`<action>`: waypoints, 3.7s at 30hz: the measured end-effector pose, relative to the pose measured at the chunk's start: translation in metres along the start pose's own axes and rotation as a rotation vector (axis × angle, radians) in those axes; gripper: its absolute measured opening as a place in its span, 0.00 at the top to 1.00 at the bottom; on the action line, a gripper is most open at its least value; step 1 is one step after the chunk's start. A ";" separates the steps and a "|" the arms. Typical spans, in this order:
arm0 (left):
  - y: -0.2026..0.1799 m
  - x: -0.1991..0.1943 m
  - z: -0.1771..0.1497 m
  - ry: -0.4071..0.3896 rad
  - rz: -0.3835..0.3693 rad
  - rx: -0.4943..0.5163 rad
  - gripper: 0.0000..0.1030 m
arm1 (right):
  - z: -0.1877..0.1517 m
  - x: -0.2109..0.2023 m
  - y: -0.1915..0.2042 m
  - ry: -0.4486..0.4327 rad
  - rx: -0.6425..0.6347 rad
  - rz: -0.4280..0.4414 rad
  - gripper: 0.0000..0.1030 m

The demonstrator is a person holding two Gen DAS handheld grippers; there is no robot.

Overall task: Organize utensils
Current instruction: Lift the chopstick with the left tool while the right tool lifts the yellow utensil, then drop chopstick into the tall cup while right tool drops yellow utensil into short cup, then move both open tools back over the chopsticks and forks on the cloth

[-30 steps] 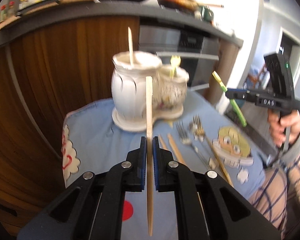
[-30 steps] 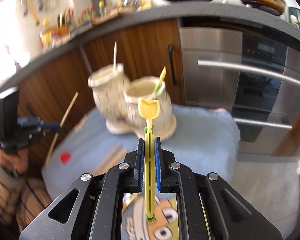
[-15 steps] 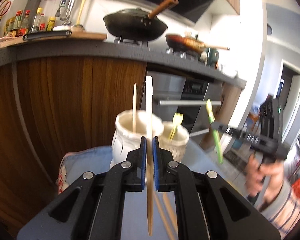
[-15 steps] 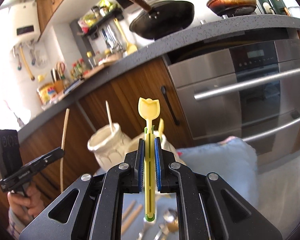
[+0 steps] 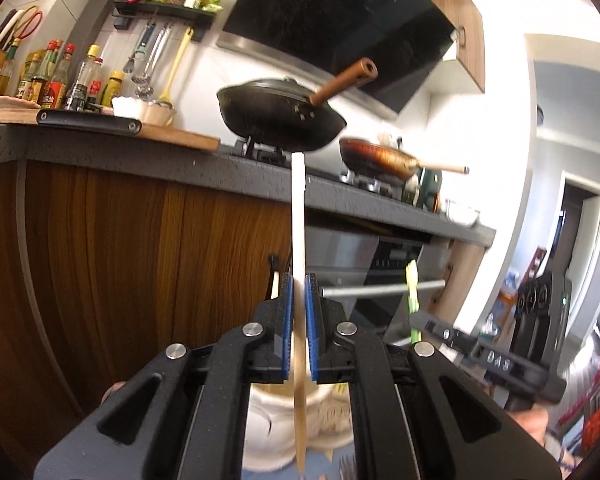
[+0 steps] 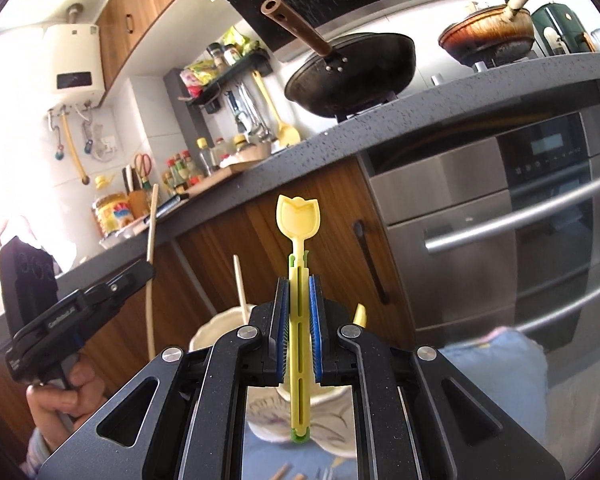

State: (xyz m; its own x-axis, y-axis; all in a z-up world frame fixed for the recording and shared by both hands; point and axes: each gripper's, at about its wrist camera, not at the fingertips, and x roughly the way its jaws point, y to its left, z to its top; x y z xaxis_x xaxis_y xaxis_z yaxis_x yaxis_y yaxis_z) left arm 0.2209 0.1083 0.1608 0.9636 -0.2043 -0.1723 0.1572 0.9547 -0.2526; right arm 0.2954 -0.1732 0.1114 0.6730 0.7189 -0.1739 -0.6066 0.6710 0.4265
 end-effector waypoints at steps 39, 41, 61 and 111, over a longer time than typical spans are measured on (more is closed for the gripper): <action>-0.003 0.056 -0.026 -0.142 0.124 0.071 0.94 | -0.020 0.053 0.008 -0.004 -0.085 -0.105 0.90; -0.005 0.054 -0.034 -0.116 0.132 0.083 0.94 | -0.022 0.054 0.008 0.009 -0.093 -0.114 0.90; -0.005 0.057 -0.056 0.102 0.185 0.125 0.94 | -0.046 0.062 0.018 0.144 -0.204 -0.241 0.89; -0.015 -0.034 -0.118 0.284 0.182 0.162 0.41 | -0.057 -0.025 -0.018 0.194 -0.065 -0.250 0.56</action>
State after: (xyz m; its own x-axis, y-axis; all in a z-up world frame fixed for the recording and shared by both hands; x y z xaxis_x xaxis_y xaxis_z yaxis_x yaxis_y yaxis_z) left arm 0.1598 0.0750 0.0580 0.8844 -0.0585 -0.4631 0.0431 0.9981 -0.0438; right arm 0.2657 -0.1926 0.0575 0.7147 0.5478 -0.4350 -0.4628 0.8366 0.2932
